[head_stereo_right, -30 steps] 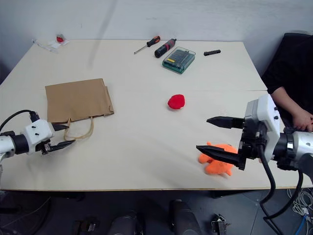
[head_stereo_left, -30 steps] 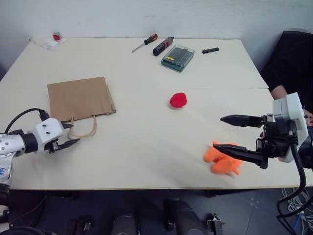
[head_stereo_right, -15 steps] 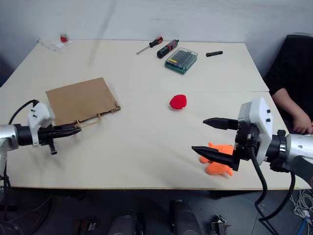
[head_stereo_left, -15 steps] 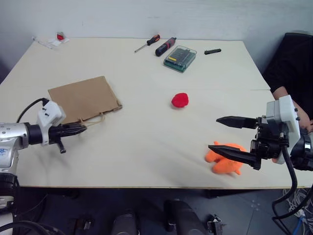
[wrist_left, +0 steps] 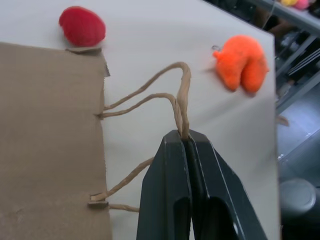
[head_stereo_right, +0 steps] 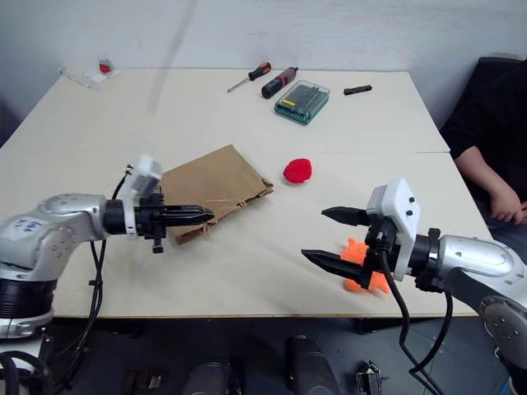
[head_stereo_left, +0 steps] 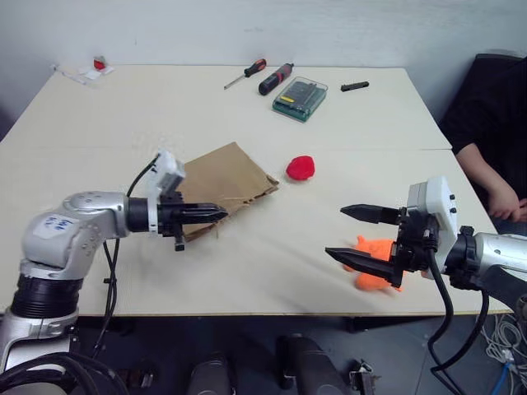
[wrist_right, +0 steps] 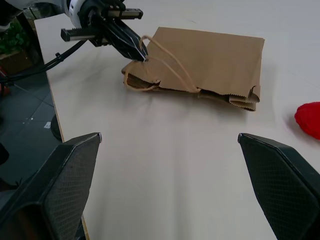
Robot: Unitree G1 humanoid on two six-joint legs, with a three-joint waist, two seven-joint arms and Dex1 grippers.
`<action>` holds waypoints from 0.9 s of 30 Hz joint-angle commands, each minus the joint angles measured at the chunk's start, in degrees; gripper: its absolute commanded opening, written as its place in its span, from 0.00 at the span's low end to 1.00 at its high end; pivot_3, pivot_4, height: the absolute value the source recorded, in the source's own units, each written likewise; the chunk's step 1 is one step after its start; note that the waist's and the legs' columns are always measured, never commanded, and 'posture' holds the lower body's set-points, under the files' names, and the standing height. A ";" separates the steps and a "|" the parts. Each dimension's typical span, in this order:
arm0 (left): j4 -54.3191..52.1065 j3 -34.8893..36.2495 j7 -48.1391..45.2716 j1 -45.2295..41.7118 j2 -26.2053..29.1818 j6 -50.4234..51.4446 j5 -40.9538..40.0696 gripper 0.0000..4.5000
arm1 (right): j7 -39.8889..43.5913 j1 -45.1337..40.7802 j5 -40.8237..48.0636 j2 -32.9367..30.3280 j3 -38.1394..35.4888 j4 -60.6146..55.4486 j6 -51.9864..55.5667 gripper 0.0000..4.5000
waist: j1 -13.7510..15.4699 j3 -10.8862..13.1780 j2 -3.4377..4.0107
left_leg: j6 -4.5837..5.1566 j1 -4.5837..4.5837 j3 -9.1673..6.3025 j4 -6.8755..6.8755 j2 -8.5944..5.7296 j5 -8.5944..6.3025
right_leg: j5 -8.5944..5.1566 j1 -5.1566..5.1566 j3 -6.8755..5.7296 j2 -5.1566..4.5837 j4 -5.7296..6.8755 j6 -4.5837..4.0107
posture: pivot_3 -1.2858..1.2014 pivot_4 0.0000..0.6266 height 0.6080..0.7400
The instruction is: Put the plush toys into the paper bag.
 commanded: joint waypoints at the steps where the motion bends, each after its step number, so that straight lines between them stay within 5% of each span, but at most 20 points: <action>1: 0.74 -0.93 -0.02 -0.65 -1.74 -2.63 1.52 0.10 | -0.46 1.09 0.84 0.29 -1.66 -3.11 -1.19 1.00 | 0.02 0.00 0.00 | 0.01 -0.02 0.00 0.00 0.00 0.00 | 0.00 0.00 0.00 0.00 -0.01 0.00 | 0.52 0.24 1.00; 10: 2.45 -2.11 -4.58 -2.50 0.01 -6.63 4.13 0.68 | -2.38 1.88 3.57 0.21 -3.31 -3.86 -0.86 1.00 | 0.02 0.00 0.00 | 0.01 -0.02 -0.02 0.00 0.01 0.00 | 0.00 0.00 -0.01 0.00 0.00 0.00 | 0.52 0.24 1.00; 19: 4.34 -6.99 -12.92 -0.11 3.91 -22.43 13.00 0.68 | -3.46 2.02 4.38 0.16 -3.85 -3.73 -0.95 1.00 | -0.01 0.00 0.00 | 0.01 -0.02 -0.03 -0.01 0.02 -0.01 | -0.01 0.00 -0.02 0.00 -0.01 -0.02 | 0.52 0.24 1.00; 27: 8.55 -9.22 -11.57 -2.18 -0.91 -31.44 19.12 0.68 | -4.65 1.90 4.86 0.41 -3.32 -4.20 -1.02 1.00 | 0.15 0.00 0.00 | 0.09 -0.08 -0.04 0.00 -0.02 -0.02 | 0.00 0.00 -0.03 -0.04 -0.05 0.00 | 0.52 0.24 1.00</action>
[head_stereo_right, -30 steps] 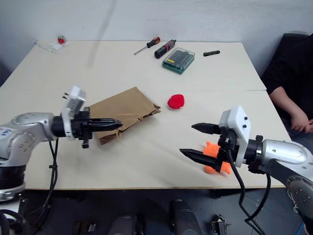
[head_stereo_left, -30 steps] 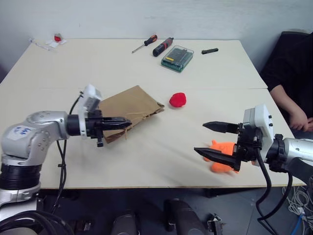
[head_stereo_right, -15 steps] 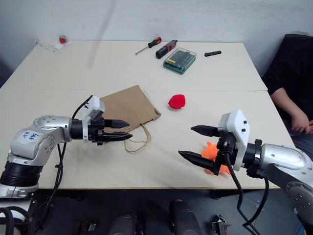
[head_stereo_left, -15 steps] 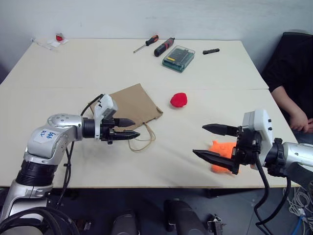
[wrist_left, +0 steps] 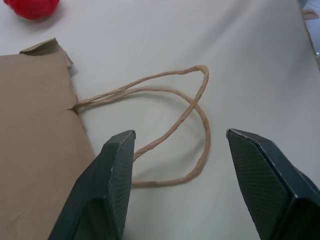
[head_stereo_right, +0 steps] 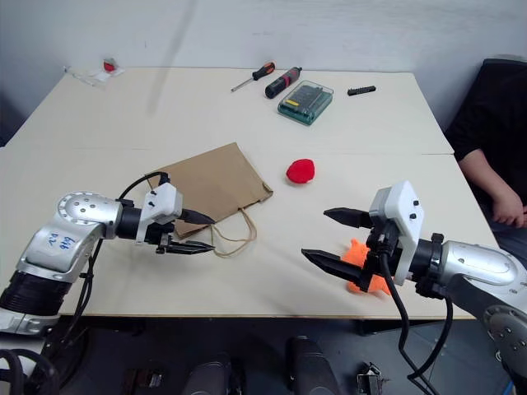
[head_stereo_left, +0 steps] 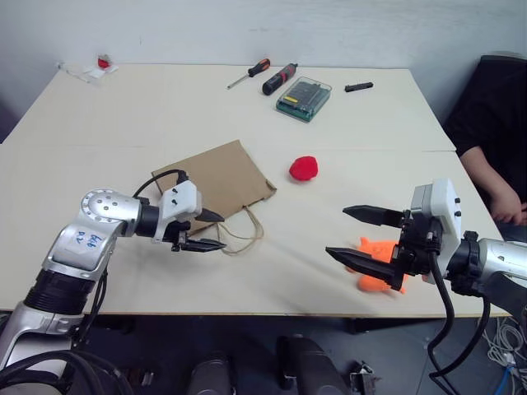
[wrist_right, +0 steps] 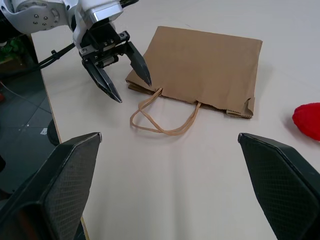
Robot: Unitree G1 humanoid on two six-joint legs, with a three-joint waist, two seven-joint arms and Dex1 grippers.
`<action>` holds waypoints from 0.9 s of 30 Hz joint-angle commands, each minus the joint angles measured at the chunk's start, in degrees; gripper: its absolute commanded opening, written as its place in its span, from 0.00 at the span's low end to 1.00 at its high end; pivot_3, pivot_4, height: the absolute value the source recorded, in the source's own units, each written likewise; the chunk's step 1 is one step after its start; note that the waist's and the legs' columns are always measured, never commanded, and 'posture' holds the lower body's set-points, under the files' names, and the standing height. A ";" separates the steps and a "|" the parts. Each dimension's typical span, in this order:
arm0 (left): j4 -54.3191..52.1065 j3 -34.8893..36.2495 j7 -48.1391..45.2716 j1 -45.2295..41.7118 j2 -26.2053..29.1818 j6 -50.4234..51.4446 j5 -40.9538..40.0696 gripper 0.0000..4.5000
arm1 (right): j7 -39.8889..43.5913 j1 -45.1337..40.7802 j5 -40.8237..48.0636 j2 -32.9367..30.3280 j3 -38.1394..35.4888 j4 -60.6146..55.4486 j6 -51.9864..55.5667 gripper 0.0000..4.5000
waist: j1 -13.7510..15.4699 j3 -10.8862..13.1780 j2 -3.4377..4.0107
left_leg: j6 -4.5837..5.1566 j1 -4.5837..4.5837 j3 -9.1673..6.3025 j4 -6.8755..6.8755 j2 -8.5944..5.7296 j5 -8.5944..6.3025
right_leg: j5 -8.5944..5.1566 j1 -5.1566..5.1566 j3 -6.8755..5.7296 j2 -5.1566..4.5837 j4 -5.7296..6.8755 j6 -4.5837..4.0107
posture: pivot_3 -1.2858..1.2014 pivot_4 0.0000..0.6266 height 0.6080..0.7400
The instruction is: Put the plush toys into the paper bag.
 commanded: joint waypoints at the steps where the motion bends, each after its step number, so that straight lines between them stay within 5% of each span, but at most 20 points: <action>1: 1.16 -0.74 0.70 -1.34 -1.82 -3.84 2.21 0.68 | -0.48 -0.13 1.37 0.36 -1.31 -1.96 -1.08 1.00 | -0.06 0.00 0.00 | 0.01 -0.01 0.00 0.00 0.00 0.00 | 0.00 0.00 0.00 0.00 0.00 0.01 | 0.52 0.24 1.00; 3: 2.76 -1.41 1.22 -1.56 -2.92 -6.10 4.03 0.68 | -0.46 -0.23 1.35 0.27 -1.24 -1.83 -1.10 1.00 | -0.10 0.00 0.00 | 0.01 -0.02 -0.01 0.00 0.01 0.00 | 0.00 0.00 0.00 0.01 -0.01 0.01 | 0.52 0.24 1.00; 6: 6.11 -2.29 2.66 -2.67 -5.16 -9.59 6.49 0.54 | -0.25 -0.16 0.95 0.12 -0.97 -1.78 -1.19 1.00 | -0.14 0.00 0.00 | 0.00 0.00 -0.01 0.00 0.02 0.00 | 0.00 0.00 0.00 0.03 0.00 0.01 | 0.52 0.24 1.00; 14: 7.29 0.62 3.04 -5.79 -10.47 -2.34 1.70 0.00 | 0.37 -0.06 -1.23 0.25 0.73 -1.93 -1.76 1.00 | -0.12 0.00 0.00 | 0.01 -0.02 -0.02 0.01 0.02 0.00 | 0.01 -0.01 -0.01 0.02 0.00 0.01 | 0.52 0.24 1.00; 19: 2.38 8.27 0.47 -9.79 -11.10 15.95 -13.68 0.00 | -0.97 -3.35 -5.80 3.11 7.72 -0.26 -2.78 1.00 | -0.43 0.00 0.00 | 0.01 -0.04 -0.05 0.03 0.03 0.01 | 0.01 -0.01 -0.03 0.03 0.01 0.03 | 0.52 0.24 1.00; 22: 1.14 11.09 -1.16 -11.60 -8.74 22.88 -18.87 0.00 | -3.14 -9.19 -10.09 8.73 15.50 3.02 -2.69 0.86 | -0.88 0.02 0.03 | -0.05 0.00 -0.04 0.03 0.06 0.04 | 0.00 -0.02 -0.02 0.05 0.06 0.01 | 0.52 0.24 1.00; 27: -1.39 12.02 -2.35 -11.42 -6.65 25.67 -21.64 0.00 | -4.15 -18.78 -20.72 18.96 27.04 14.60 -5.09 0.47 | -1.24 0.04 0.12 | -0.13 0.07 -0.04 0.03 0.03 0.09 | -0.01 -0.02 -0.02 0.05 0.16 -0.02 | 0.52 0.24 1.00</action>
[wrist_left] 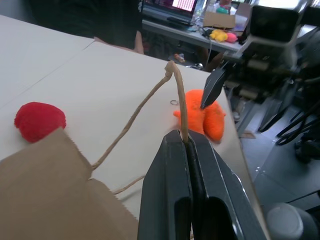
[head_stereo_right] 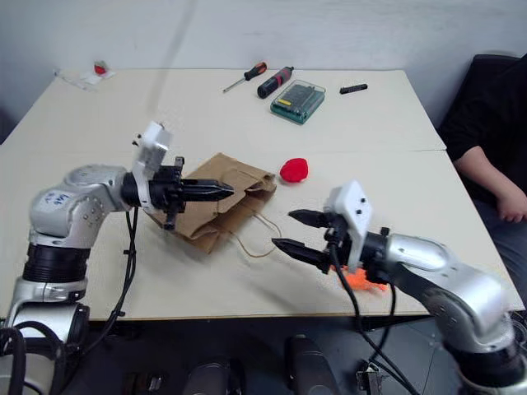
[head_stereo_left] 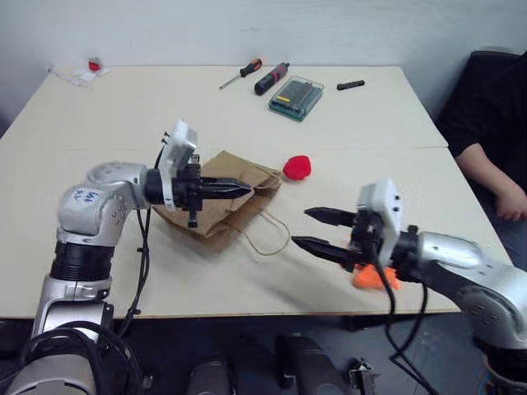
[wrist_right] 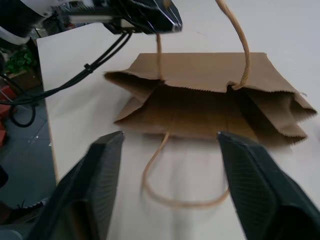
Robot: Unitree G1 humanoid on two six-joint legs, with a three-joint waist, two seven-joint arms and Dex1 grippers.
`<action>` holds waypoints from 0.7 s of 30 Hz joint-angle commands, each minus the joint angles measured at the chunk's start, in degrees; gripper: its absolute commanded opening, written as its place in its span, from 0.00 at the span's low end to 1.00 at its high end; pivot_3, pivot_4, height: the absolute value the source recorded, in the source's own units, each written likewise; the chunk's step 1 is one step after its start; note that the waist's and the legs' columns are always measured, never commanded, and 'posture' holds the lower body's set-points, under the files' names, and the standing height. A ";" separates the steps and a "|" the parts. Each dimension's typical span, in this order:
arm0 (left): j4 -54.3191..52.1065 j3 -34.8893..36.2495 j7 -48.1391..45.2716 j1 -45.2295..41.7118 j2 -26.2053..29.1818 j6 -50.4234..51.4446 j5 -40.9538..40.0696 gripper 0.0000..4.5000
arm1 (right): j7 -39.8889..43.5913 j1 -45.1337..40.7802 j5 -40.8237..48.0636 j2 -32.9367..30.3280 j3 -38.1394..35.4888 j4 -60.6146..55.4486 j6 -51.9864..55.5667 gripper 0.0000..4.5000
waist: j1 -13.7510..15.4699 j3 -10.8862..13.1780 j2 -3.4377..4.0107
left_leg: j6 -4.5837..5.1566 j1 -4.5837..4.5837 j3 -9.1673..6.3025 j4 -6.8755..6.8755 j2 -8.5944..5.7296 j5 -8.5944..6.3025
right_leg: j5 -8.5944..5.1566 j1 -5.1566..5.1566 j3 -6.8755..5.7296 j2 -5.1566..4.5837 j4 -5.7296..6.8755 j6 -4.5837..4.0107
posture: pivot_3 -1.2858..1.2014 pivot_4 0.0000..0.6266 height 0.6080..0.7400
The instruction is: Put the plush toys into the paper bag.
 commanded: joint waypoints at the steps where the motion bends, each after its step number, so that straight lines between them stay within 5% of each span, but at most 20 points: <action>1: -3.93 1.02 -1.32 0.25 0.85 1.29 -2.98 0.00 | -0.26 -5.09 -8.02 4.91 6.27 7.81 -4.02 0.40 | -0.01 0.01 0.01 | 0.00 -0.02 0.01 0.01 0.00 0.00 | 0.00 -0.01 0.00 -0.01 0.00 0.00 | 0.52 0.24 1.00; 6: -5.27 2.33 2.78 -0.08 -0.80 2.12 -4.10 0.00 | 3.05 -14.00 -18.49 13.27 15.44 21.86 -9.82 0.00 | -0.10 0.01 0.01 | 0.01 -0.09 0.01 0.02 0.00 0.00 | 0.00 -0.07 -0.02 -0.02 -0.02 0.00 | 0.52 0.24 1.00; 21: -5.35 12.64 21.10 -6.86 -11.65 11.62 -16.88 0.00 | 5.57 -23.31 -43.88 24.43 24.52 50.50 -33.69 0.00 | -0.79 0.01 0.02 | 0.01 -0.14 -0.01 0.02 0.04 0.00 | 0.00 -0.10 -0.05 -0.04 0.02 0.00 | 0.52 0.24 1.00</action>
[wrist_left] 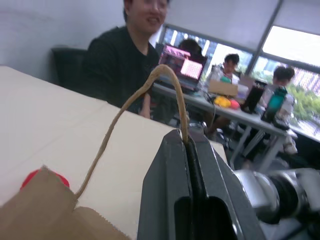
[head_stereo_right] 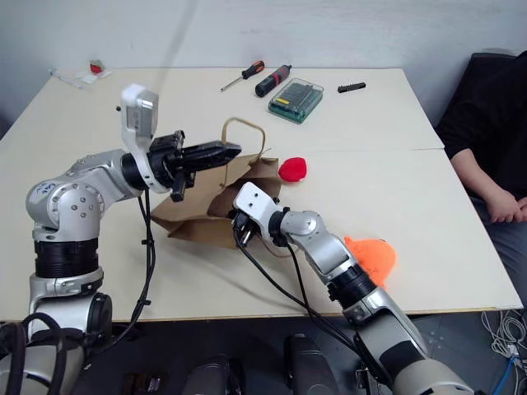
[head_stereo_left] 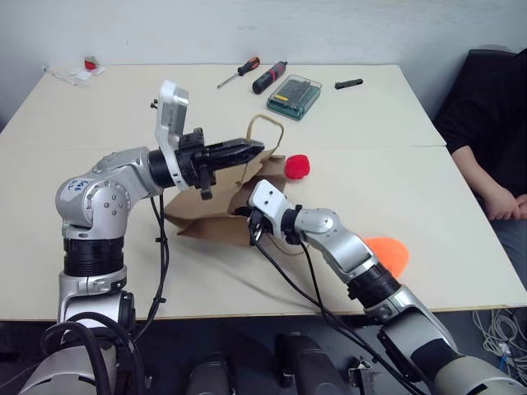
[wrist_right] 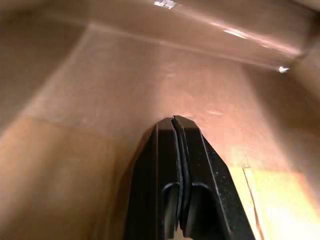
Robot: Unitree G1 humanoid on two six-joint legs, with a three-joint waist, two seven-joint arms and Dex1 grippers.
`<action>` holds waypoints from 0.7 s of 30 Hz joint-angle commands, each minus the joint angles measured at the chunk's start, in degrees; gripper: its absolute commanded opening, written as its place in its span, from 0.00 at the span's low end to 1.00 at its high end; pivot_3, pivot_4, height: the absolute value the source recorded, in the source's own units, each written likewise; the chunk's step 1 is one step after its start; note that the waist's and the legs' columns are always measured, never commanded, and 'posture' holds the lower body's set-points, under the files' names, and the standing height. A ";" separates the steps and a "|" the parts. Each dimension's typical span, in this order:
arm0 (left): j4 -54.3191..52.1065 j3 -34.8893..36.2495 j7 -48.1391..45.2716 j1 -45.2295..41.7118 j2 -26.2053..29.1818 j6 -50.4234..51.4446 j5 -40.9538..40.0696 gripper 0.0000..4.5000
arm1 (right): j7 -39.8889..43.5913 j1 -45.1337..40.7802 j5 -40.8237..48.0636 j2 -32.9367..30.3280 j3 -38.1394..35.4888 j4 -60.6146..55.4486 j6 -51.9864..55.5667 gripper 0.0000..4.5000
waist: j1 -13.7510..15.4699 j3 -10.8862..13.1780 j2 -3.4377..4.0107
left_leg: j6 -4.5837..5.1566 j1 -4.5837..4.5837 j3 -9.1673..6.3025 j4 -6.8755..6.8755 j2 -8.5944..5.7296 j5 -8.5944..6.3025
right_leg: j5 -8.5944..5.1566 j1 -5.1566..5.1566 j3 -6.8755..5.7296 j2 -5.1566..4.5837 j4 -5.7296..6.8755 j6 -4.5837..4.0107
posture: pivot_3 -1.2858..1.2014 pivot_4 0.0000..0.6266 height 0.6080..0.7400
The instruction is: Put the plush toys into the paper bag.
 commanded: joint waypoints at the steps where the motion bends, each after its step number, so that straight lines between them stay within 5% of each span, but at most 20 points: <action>1: -3.14 1.87 1.15 -1.28 0.20 3.40 -5.36 0.00 | 5.13 -2.44 -3.23 0.60 2.24 3.07 -4.24 0.00 | -0.19 0.00 0.01 | 0.00 0.01 0.01 0.00 0.00 0.00 | 0.00 0.00 0.00 0.00 0.01 0.00 | 0.52 0.24 1.00; 6: -8.91 -6.23 -6.84 4.89 5.95 -0.97 -0.42 0.00 | 18.75 -5.84 -2.70 0.98 3.94 8.69 -3.39 0.00 | -1.33 0.02 0.04 | -0.07 0.08 -0.01 -0.07 0.01 0.01 | -0.02 0.01 -0.02 0.01 0.07 -0.03 | 0.52 0.24 1.00; 11: -11.01 -9.16 -10.68 7.28 8.69 -2.04 -0.28 0.00 | 24.70 -9.59 4.25 6.41 -3.46 18.00 7.33 0.00 | -1.53 0.02 0.04 | -0.09 0.12 -0.02 0.00 0.01 0.03 | -0.02 0.05 -0.01 0.00 0.13 -0.04 | 0.52 0.24 1.00; 16: -10.44 -5.63 -9.19 6.97 9.29 0.06 -4.10 0.00 | 23.52 -10.09 7.32 9.62 -9.45 22.34 15.39 0.00 | -1.55 0.03 0.05 | -0.11 0.14 -0.03 -0.02 0.03 0.04 | -0.05 0.04 0.00 0.00 0.17 -0.09 | 0.52 0.24 1.00; 21: -3.16 4.12 0.92 2.42 6.45 2.33 -9.36 0.00 | 22.18 -6.31 4.01 8.59 -7.18 18.35 18.25 0.00 | -1.41 0.01 0.03 | -0.11 0.15 -0.08 -0.01 0.02 0.04 | -0.05 0.06 -0.03 -0.03 0.18 -0.09 | 0.52 0.24 1.00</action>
